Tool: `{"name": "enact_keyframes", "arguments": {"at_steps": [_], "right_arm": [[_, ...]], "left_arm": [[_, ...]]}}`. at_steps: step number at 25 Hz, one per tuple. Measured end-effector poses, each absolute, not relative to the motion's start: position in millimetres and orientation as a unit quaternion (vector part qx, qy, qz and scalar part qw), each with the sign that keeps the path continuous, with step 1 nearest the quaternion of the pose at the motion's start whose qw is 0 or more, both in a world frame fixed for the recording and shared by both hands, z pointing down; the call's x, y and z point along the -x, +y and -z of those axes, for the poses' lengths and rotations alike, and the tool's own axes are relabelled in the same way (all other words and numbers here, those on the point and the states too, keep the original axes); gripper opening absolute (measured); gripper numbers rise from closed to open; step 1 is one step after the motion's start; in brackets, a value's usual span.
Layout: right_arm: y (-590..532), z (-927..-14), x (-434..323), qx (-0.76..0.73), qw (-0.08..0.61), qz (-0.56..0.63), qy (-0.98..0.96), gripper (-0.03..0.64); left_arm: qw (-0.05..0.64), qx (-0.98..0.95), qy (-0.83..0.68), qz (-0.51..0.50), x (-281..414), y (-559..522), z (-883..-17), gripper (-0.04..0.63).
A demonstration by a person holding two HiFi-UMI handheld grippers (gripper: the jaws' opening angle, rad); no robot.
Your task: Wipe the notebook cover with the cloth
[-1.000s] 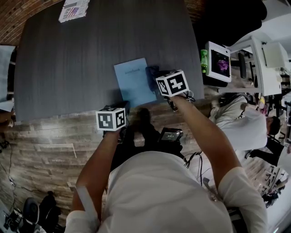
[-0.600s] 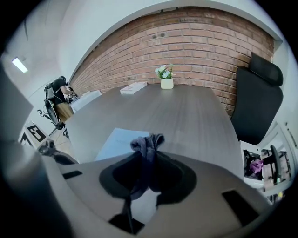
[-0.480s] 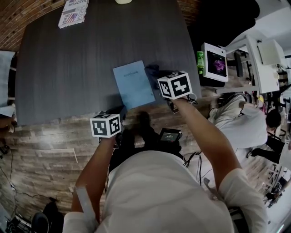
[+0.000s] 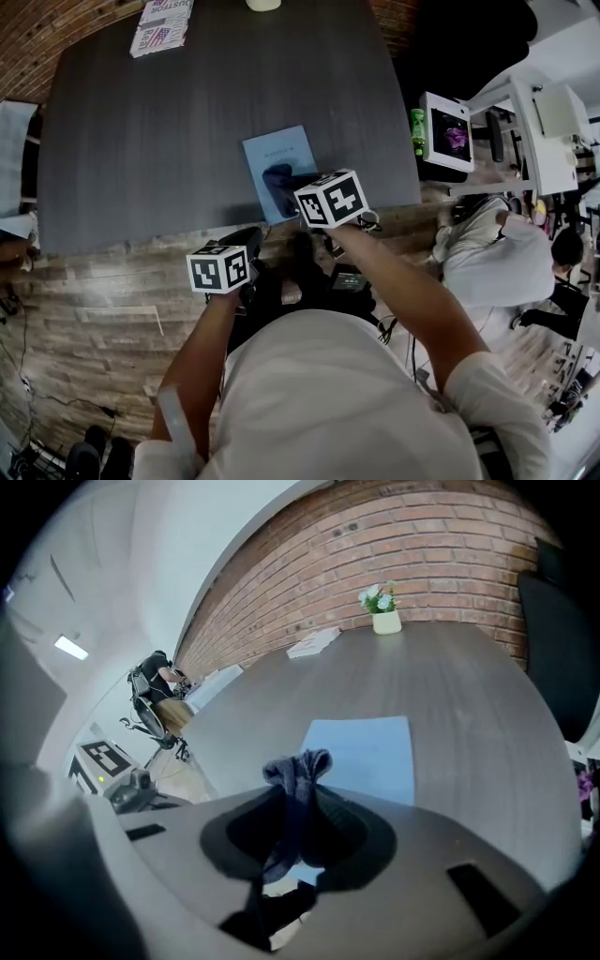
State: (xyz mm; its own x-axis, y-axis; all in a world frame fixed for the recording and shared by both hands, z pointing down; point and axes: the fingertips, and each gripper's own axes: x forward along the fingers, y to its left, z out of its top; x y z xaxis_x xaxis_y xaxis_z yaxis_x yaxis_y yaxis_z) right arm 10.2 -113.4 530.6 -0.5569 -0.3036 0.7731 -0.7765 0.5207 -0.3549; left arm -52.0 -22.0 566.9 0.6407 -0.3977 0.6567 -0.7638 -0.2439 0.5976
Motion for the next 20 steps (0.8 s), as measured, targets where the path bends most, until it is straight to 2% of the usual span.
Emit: {"name": "enact_keyframes", "arguments": {"at_steps": [8,20], "right_arm": [[-83.8,-551.7,28.3,-0.297,0.318,-0.410,-0.802,0.098],[-84.2,-564.0,-6.6,-0.322,0.335,-0.406,-0.787,0.098]], "left_arm": [[0.485,-0.767,-0.376,-0.187,55.8,-15.2,-565.6,0.011],[0.485,-0.772,-0.362,-0.193,43.4,-12.8,-565.9,0.011]]}}
